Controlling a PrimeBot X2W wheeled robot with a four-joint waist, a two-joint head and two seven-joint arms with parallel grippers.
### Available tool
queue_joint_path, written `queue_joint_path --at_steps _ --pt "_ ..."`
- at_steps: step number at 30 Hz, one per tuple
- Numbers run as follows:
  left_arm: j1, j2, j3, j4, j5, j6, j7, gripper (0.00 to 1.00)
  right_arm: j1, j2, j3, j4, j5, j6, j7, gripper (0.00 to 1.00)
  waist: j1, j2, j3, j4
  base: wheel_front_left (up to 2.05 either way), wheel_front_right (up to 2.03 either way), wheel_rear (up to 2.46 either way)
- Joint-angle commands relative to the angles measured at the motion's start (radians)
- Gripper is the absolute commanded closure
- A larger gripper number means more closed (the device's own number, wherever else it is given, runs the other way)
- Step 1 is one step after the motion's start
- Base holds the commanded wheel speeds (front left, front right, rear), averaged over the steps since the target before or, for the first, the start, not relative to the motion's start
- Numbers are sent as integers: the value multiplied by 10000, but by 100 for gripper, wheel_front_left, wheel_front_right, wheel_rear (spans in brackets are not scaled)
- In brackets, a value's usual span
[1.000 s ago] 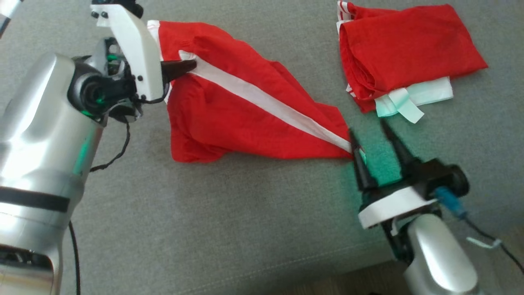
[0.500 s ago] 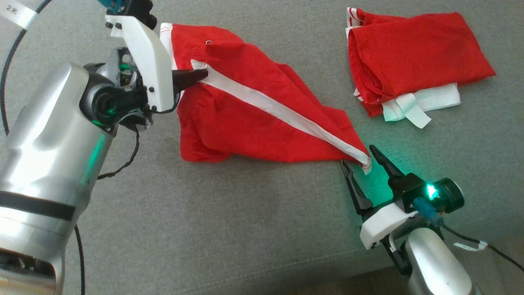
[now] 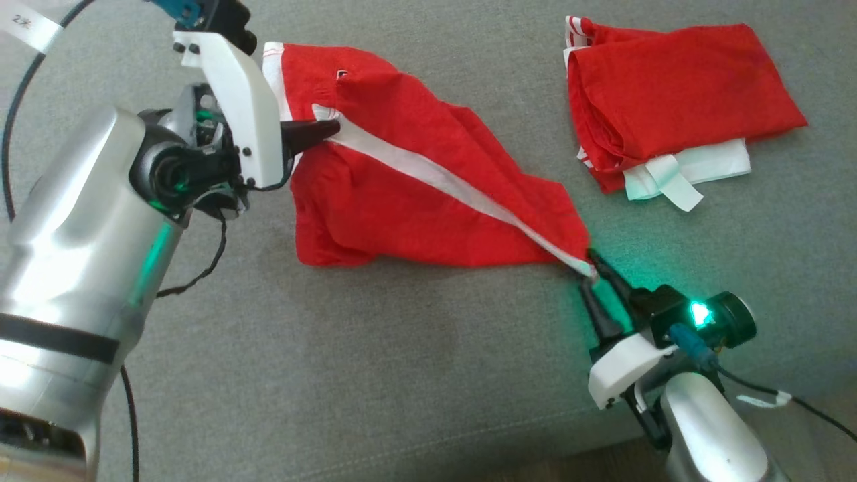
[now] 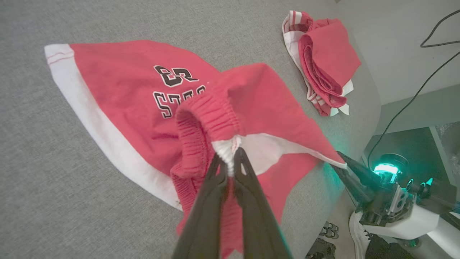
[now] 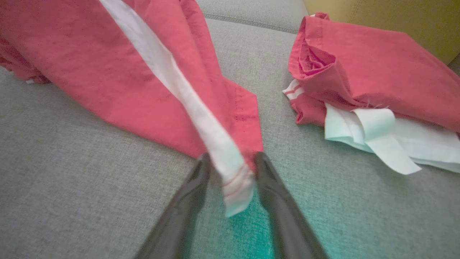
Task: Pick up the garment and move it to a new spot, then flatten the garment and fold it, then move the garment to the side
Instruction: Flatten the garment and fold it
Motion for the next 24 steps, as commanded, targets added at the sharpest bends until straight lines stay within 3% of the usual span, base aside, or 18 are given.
queue_joint_path --at_steps 1,11,24 --pt "-465 439 323 -330 -71 -61 -89 100 -351 -86 194 -229 -73 -7 -127 100 0 0 -4 18 0 0 0" --pt "-609 523 202 -1074 -435 -61 -736 100 -1098 -345 -287 -841 -177 -7 -252 100 0 0 -361 352 0 0 0" --pt "-844 1192 -211 -2930 -743 -61 -3318 100 -3594 -1630 -514 -2655 927 -7 606 100 0 0 -1693 1100 0 0 0"
